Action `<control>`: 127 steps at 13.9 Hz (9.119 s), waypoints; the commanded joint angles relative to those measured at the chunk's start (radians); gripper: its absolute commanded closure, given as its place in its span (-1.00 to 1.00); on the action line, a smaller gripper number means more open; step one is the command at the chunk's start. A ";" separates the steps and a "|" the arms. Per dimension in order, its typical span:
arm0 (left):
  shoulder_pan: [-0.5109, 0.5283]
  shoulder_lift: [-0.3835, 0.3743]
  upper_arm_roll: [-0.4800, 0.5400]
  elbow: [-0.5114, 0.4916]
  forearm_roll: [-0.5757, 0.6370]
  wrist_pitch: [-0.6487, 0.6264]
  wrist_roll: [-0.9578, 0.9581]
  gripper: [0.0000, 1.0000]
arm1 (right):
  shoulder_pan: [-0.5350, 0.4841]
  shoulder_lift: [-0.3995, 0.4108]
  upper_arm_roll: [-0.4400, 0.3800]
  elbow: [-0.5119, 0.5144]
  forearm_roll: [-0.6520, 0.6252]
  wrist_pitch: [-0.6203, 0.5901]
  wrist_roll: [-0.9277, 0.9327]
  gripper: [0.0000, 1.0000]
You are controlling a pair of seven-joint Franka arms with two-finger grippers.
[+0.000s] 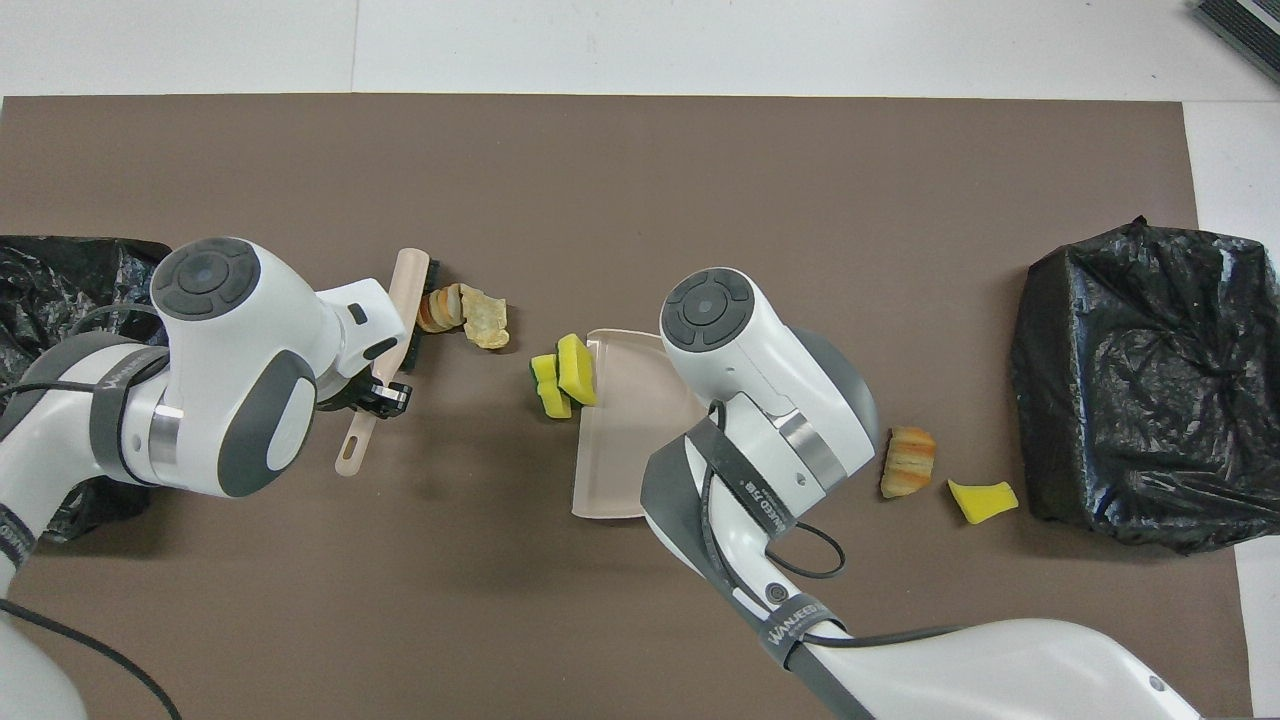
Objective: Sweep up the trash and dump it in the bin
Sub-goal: 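Sweep the bread and sponge pieces into the dustpan with the left gripper, then carry the dustpan to the black bag and tip it with the right gripper, then lower the brush onto the mat and withdraw the left gripper, then bring the dustpan back and set it down with the right gripper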
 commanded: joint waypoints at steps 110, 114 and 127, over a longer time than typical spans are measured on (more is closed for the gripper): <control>0.231 -0.322 0.015 0.051 -0.042 -0.353 -0.047 -1.00 | -0.737 -0.399 0.022 -0.036 -0.268 -0.185 -0.284 1.00; 0.263 -0.326 0.016 0.172 0.018 -0.420 0.027 -1.00 | -0.619 -0.407 0.022 -0.045 -0.150 -0.230 -0.023 1.00; 0.267 -0.339 0.024 0.384 -0.027 -0.525 0.021 -1.00 | -0.161 -0.099 0.022 0.161 0.177 -0.113 1.011 1.00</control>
